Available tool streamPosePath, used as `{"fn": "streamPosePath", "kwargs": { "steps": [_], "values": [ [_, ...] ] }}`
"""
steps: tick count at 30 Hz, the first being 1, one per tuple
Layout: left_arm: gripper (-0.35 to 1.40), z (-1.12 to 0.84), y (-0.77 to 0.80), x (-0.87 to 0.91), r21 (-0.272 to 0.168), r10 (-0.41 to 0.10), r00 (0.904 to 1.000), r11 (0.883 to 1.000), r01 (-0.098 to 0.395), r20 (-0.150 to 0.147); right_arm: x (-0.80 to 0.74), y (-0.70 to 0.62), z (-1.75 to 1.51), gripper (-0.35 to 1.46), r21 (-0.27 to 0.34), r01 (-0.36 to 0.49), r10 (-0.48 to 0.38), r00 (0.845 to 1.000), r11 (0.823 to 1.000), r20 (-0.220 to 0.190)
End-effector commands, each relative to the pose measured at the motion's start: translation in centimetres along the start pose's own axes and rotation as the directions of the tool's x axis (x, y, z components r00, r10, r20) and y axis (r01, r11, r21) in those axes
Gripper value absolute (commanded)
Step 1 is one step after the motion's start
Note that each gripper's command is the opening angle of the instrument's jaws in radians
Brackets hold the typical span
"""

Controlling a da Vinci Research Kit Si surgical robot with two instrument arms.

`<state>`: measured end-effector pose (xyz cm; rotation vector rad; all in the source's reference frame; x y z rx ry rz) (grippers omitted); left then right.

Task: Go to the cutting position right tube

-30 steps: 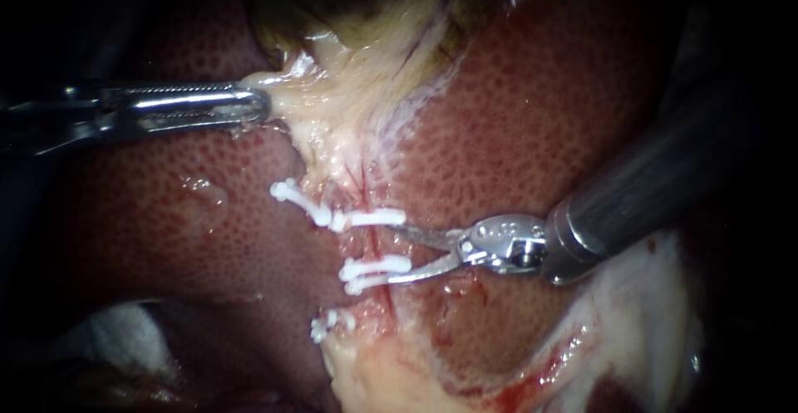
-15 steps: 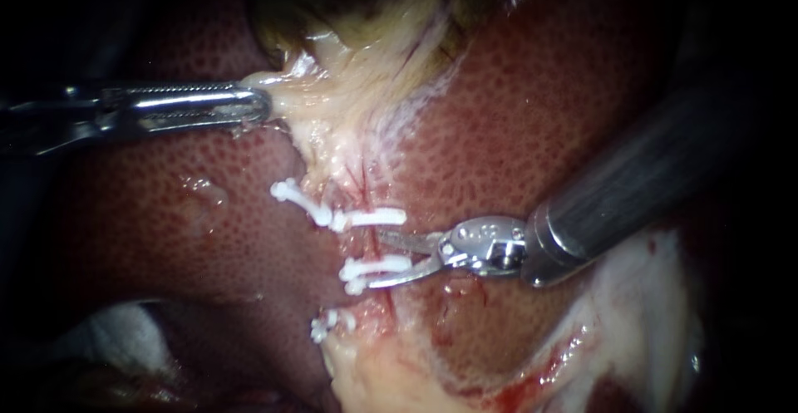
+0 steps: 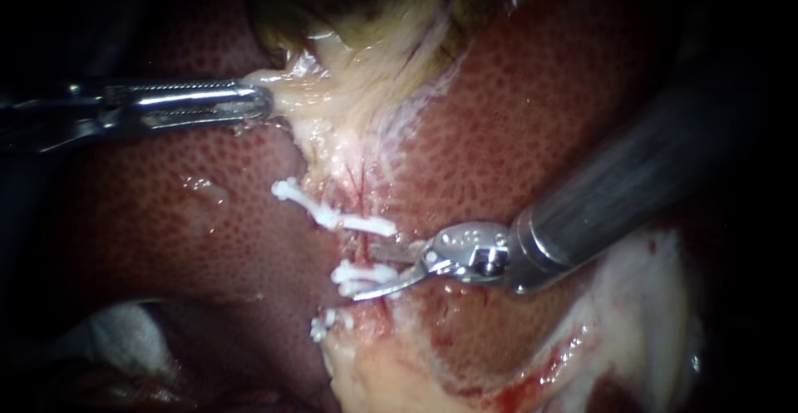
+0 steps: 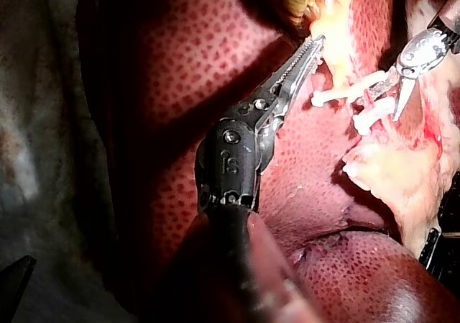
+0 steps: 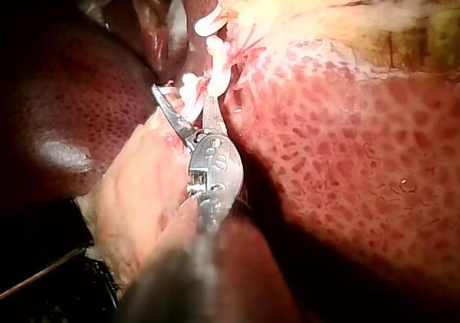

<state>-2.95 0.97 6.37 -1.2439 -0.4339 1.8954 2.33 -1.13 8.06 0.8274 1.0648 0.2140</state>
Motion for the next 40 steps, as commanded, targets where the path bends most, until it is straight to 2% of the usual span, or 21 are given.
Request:
{"fn": "streamPosePath", "kwargs": {
  "steps": [1,14,30,31,40],
  "values": [
    [-0.35,0.01,0.01,-0.01,0.002,0.001,1.0000,1.000,-0.001,0.000,0.00,0.01,0.02,1.30,-0.001,-0.003,0.003,1.000,1.000,-0.005],
    [-0.35,0.07,0.04,-0.02,0.008,0.001,1.0000,1.000,-0.001,-0.002,0.14,0.11,0.24,1.25,0.000,-0.069,0.069,0.996,0.998,-0.062],
    [-0.35,0.08,0.04,-0.02,0.008,0.001,1.0000,1.000,-0.001,-0.002,0.18,0.13,0.30,1.21,-0.002,-0.094,0.093,0.993,0.996,-0.065],
    [-0.35,0.08,0.04,-0.02,0.008,0.001,1.0000,1.000,-0.001,-0.002,0.18,0.13,0.30,1.11,-0.002,-0.094,0.093,0.993,0.996,-0.065],
    [-0.35,0.08,0.04,-0.02,0.008,0.001,1.0000,1.000,-0.001,-0.002,0.18,0.12,0.30,1.11,-0.001,-0.105,0.105,0.992,0.994,-0.066]
  ]
}}
